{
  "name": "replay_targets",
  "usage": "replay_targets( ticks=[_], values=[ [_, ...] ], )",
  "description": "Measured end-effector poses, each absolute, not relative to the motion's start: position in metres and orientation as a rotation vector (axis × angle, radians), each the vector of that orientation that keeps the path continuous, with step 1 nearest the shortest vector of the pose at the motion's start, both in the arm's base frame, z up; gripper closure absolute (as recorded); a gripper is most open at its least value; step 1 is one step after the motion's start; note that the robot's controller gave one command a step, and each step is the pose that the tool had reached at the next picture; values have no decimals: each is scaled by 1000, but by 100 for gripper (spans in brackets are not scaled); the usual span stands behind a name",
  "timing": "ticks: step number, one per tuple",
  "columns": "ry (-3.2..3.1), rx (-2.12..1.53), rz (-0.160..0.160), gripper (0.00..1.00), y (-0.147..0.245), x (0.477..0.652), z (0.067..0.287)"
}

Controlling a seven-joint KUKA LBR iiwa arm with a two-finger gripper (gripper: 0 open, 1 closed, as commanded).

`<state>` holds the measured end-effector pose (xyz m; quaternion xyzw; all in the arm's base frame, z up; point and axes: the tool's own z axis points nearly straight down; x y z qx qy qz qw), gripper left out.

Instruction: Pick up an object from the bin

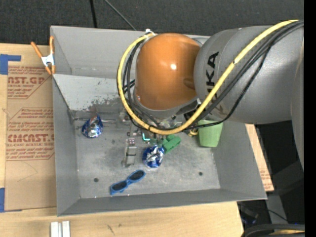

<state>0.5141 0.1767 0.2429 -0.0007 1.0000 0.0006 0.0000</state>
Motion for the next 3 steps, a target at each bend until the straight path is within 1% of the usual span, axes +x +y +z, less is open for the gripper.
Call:
replay_targets(
  ticks=[1, 2, 3],
  values=[
    [3130, -307, 0, 0, 148, 481, 86],
    [3127, -307, 2, 100, 149, 482, 89],
    [3119, -282, 4, 100, 162, 498, 228]
  ],
)
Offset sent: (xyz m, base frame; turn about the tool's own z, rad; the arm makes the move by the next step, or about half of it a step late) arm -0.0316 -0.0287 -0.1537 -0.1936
